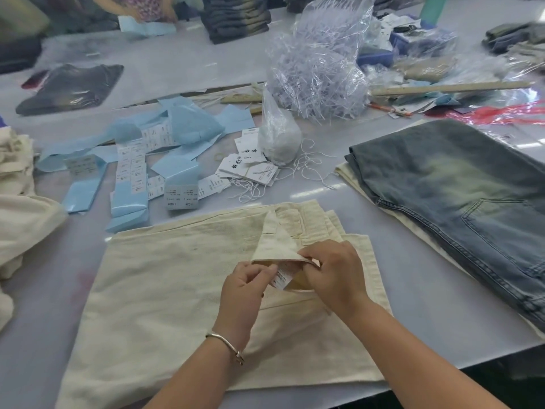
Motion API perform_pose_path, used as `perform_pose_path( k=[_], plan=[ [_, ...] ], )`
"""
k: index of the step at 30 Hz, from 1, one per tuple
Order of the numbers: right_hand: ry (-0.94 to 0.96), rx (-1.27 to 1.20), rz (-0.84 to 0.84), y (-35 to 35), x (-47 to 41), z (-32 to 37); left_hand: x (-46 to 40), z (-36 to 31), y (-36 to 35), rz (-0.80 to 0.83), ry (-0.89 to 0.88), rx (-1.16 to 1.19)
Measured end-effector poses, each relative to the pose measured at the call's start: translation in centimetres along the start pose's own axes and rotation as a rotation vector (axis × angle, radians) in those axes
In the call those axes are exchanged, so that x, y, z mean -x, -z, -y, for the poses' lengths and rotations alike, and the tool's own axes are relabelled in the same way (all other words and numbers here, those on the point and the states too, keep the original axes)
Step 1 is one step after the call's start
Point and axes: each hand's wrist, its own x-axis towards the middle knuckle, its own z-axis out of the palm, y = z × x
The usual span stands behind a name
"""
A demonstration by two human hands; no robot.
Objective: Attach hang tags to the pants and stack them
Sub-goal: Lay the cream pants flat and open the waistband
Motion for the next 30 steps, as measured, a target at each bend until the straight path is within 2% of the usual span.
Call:
perform_pose_path(
  k=[4, 11, 20, 24, 27, 30],
  plan=[
    [-0.091, -0.052, 0.011, 0.1, 0.0, -0.5, 0.8, 0.1, 0.3, 0.106, 0.077, 0.109],
    [-0.099, -0.080, 0.022, 0.2, -0.1, -0.3, 1.4, -0.4, 0.3, 0.183, 0.097, 0.179],
    [-0.113, -0.138, -0.017, -0.3, -1.0, 2.9, 1.1, -0.2, 1.6, 0.272, 0.066, 0.158],
    [-0.071, -0.172, -0.128, -1.2, -1.6, 4.7, 1.4, -0.5, 3.7, 0.355, -0.001, 0.047],
    [0.015, -0.188, -0.144, -2.6, -2.3, 6.4, 0.5, -0.4, 6.7, 0.251, -0.006, 0.024],
    [-0.020, -0.212, -0.060, -5.0, -3.2, 7.7, -1.3, 0.3, 10.8, 0.108, 0.029, 0.008]
  ],
)
